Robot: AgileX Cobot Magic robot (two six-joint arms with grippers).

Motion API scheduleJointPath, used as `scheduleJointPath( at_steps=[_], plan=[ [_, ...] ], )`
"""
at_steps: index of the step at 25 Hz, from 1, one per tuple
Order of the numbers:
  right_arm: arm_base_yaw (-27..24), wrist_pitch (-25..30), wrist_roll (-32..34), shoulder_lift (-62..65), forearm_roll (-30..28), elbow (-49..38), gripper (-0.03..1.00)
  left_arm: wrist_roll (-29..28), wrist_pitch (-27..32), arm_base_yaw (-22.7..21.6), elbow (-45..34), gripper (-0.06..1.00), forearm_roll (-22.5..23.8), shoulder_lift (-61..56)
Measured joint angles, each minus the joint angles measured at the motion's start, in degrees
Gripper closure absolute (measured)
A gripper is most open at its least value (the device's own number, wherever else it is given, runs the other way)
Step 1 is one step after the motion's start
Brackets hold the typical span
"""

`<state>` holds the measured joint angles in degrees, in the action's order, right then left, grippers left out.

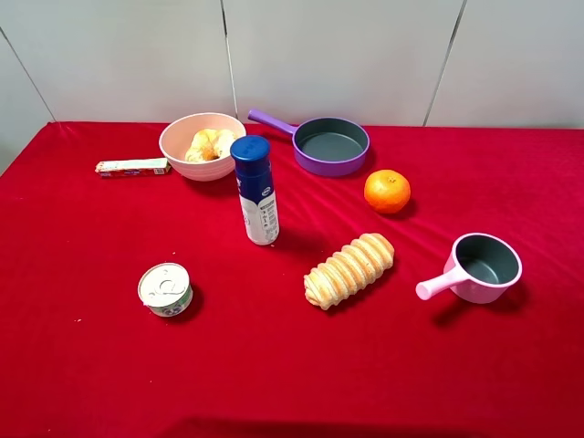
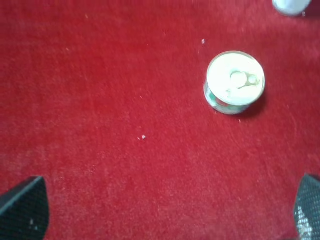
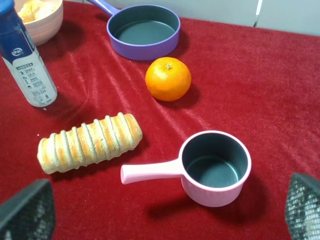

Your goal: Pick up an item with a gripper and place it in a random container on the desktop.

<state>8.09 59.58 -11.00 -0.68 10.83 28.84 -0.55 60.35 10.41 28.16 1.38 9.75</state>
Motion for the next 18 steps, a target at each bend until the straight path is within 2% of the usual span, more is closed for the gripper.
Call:
scheduleJointPath(
  at_steps=[7,18],
  plan=[
    [0.0,0.0,0.0,0.0,0.0,0.0,0.28,0.0,0.0,-5.84,0.0,-0.03,0.0,-7.47],
    [0.0,0.0,0.0,0.0,0.0,0.0,0.28,0.0,0.0,-6.24,0.0,-0.03,0.0,-10.03]
  ],
)
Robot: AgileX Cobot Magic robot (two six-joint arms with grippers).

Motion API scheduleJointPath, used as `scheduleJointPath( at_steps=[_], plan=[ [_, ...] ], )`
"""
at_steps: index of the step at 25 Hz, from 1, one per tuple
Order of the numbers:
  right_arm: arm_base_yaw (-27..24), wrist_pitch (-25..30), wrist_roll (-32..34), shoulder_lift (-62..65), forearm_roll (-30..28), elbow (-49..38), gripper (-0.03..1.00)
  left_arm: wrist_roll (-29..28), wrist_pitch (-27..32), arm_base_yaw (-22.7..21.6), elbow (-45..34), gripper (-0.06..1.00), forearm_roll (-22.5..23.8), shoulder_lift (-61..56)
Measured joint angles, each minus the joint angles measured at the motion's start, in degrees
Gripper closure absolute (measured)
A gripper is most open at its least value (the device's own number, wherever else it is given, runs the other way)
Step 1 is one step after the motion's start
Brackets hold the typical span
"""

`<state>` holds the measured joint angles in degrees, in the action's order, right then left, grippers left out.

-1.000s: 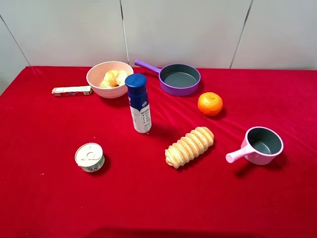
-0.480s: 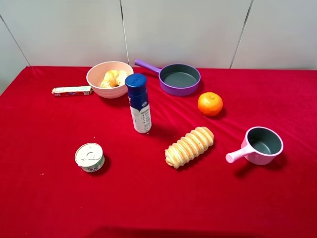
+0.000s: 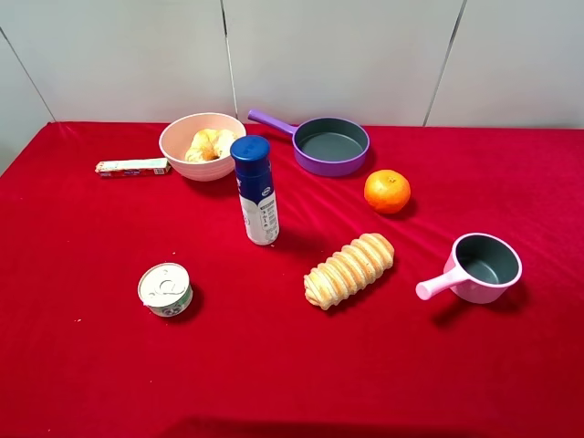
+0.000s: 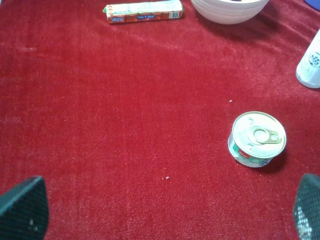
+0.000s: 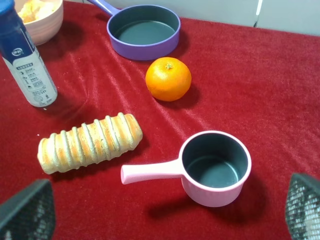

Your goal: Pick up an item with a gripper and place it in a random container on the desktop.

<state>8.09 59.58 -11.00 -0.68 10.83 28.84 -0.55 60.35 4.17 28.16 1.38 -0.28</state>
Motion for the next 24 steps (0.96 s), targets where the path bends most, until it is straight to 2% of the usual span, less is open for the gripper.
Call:
scheduleJointPath(
  at_steps=[24],
  plan=[
    [0.0,0.0,0.0,0.0,0.04,0.0,0.28,0.0,0.0,0.0,0.0,-0.03,0.0,0.0]
  ],
)
